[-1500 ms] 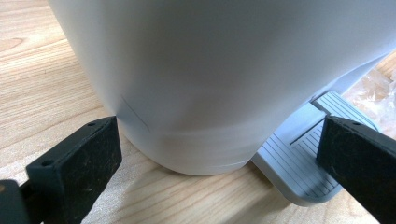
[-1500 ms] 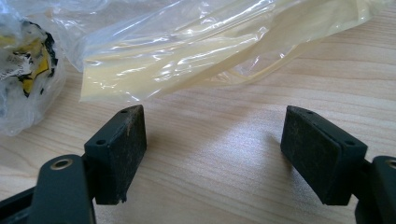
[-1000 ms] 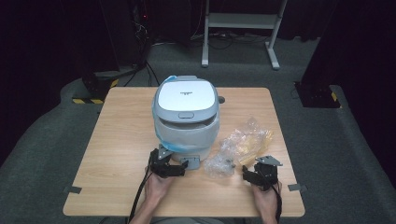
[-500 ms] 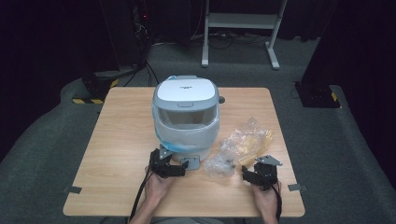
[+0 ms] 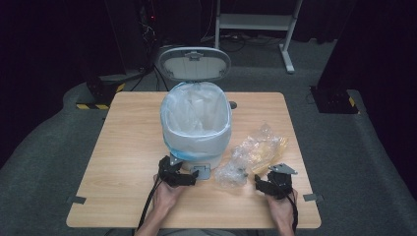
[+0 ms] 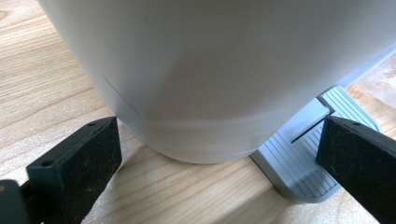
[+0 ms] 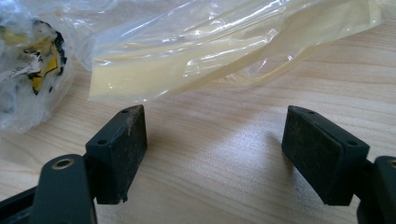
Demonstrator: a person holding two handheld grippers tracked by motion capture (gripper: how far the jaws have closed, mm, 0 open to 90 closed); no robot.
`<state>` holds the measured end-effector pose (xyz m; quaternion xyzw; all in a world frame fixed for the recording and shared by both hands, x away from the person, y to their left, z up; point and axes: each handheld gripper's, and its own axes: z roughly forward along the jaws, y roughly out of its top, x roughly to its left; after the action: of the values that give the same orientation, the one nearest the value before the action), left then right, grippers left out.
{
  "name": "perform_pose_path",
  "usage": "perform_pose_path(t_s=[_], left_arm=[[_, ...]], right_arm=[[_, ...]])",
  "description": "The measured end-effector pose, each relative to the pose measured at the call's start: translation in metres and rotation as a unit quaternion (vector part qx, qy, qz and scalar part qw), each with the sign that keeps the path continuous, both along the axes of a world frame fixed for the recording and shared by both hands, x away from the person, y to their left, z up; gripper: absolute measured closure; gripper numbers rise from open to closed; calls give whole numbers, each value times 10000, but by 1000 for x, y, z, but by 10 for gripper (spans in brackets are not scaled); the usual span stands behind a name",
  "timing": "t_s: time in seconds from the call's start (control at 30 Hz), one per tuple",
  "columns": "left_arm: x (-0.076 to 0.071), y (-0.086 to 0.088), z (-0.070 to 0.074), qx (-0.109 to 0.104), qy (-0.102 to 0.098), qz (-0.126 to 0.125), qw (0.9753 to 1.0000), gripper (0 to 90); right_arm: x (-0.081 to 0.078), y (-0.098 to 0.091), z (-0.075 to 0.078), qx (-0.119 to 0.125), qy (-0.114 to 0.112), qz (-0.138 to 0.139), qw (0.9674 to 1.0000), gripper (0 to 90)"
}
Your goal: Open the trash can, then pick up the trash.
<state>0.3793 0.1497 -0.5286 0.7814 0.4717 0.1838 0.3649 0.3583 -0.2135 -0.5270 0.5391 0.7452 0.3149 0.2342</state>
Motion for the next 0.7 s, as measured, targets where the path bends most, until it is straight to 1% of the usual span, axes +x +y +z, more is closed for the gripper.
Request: perform_pose_path(t_s=[0.03,0.07,0.1,0.17,0.2,0.23,0.37,0.4,0.47,0.5,0.53,0.63,0.7], left_arm=[[0,0,0,-4,25,-11,10000,1],[0,2,1,84,101,-113,9998,1],[1,2,1,96,113,-129,9998,1],[1,2,0,59,88,-88,9999,1],[1,1,0,45,84,-78,9999,1],[1,-1,-1,-153,-6,99,9998,2],[1,-1,-1,-122,17,72,9999,2],[1,-1,-1,-155,2,99,9998,2],[1,-1,-1,-156,9,95,9998,3],[1,1,0,-17,57,-14,10000,3],[1,1,0,-21,58,-15,10000,4],[1,1,0,-19,61,-18,10000,4],[1,1,0,-38,83,-17,10000,4]], right_arm=[[-1,0,1,35,41,-26,10000,236],[-2,-1,2,77,62,-17,9999,246],[-3,-2,2,140,83,-18,9999,246],[-4,-3,3,168,48,-21,9998,246],[-5,-4,4,202,15,-42,9998,246],[-8,-6,7,266,-62,-53,9996,245],[-10,-8,10,342,-141,-47,9993,244],[-12,-9,12,429,-222,-59,9988,244],[-12,-10,13,451,-248,-52,9987,246],[-13,-10,14,474,-298,-64,9984,251],[-16,-11,18,561,-358,-74,9978,261],[-19,-10,22,568,-475,8,9973,274],[-21,-10,24,666,-489,39,9966,280]])
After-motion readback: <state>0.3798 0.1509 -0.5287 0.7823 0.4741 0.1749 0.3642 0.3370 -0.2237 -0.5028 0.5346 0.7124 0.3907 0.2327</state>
